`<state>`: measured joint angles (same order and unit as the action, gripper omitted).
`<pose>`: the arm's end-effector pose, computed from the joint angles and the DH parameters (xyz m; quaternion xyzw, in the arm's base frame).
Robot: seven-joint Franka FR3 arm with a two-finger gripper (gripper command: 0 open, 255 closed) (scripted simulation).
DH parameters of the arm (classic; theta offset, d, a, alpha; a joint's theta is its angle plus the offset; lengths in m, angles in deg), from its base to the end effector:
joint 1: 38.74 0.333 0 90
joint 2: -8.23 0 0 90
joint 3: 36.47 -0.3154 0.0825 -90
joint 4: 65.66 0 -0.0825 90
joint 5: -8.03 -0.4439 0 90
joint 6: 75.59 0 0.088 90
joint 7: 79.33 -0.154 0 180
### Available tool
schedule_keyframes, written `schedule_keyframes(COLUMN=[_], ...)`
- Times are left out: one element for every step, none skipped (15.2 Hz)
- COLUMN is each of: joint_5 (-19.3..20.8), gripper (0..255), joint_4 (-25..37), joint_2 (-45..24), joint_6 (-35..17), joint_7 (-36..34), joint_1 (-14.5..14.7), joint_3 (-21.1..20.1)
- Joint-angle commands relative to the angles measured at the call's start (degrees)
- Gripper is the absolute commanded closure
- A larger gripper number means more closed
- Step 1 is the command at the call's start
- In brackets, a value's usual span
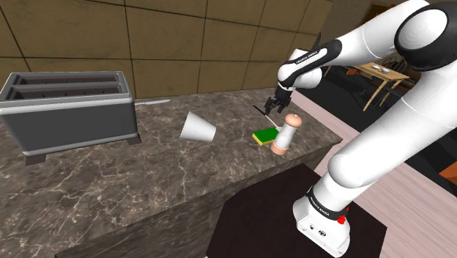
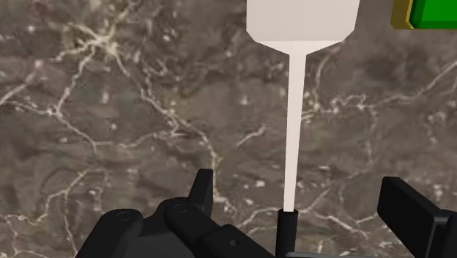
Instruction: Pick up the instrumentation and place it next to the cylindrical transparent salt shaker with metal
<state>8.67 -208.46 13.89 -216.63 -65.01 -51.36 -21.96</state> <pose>0.4563 -0.2308 0.2365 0.9937 -0.1071 0.0335 0.0033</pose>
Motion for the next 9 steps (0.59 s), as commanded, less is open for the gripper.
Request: schedule_keyframes(joint_5=[1.04, 1.37, 1.37, 1.37, 1.37, 1.37, 1.37, 1.37, 1.37], gripper=[0, 0, 0, 0, 0, 0, 0, 0, 0], joint_4=[0.92, 1.44, 1.44, 1.44, 1.44, 1.44, 1.44, 1.44, 1.44], joint_2=[2.99, 4.15, 4.15, 4.15, 4.15, 4.15, 4.15, 4.15, 4.15], joint_6=[3.88, 5.53, 5.53, 5.53, 5.53, 5.53, 5.53, 5.53, 5.53], joint_7=[-0.93, -1.19, -1.18, -1.18, -1.18, -1.18, -1.18, -1.18, -1.18], joint_1=[-0.09, -0.17, -0.19, -0.20, -0.20, -0.20, -0.20, -0.20, -0.20], joint_3=[-0.25, -0.36, -0.38, -0.38, -0.38, -0.38, -0.38, -0.38, -0.38])
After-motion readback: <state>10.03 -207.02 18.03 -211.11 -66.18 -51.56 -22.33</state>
